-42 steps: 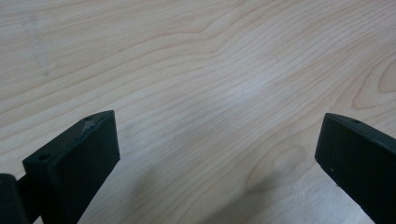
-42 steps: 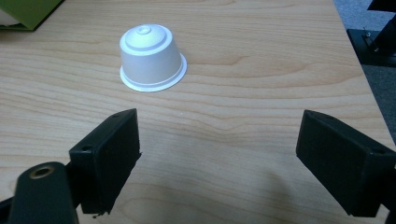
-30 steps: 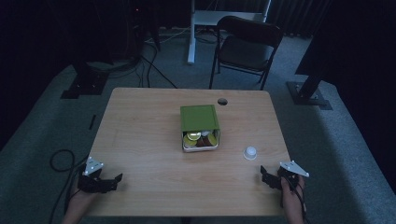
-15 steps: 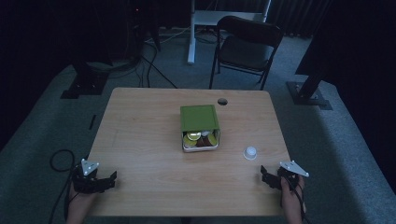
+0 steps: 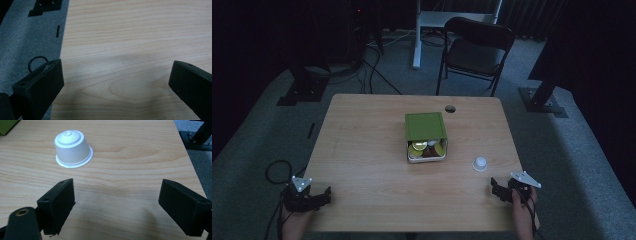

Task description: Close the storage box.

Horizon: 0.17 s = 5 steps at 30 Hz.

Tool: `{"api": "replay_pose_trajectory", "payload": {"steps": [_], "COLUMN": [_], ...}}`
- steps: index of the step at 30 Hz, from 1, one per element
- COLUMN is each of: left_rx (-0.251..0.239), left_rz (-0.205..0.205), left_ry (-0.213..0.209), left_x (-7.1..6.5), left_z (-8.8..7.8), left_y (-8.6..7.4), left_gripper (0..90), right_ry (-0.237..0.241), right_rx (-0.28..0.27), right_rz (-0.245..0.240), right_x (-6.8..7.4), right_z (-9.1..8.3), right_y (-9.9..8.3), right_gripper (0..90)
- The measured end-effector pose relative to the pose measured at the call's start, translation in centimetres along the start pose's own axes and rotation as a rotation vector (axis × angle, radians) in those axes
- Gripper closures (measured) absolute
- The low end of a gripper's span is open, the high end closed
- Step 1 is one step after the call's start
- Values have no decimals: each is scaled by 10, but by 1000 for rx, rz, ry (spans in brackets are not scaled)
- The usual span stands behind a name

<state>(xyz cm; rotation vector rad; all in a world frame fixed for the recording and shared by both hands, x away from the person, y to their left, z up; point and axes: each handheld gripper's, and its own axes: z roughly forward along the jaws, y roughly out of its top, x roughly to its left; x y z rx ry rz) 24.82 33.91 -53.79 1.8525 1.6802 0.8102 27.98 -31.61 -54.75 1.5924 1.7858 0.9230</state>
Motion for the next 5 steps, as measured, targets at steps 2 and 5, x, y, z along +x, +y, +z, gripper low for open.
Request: {"api": "replay_pose_trajectory", "payload": {"steps": [2,5], "left_rx": [-7,-8], "left_rz": [-14,-10], "left_ry": [2,-1], "left_x": [2,2], "left_z": [0,0], "left_y": [0,-1], "left_gripper": [0,0], "right_ry": [1,0], "right_rx": [4,0], "right_rz": [0,5], "right_x": [0,-1], "right_z": [0,0], "right_y": [0,0], "right_gripper": [131,131]}}
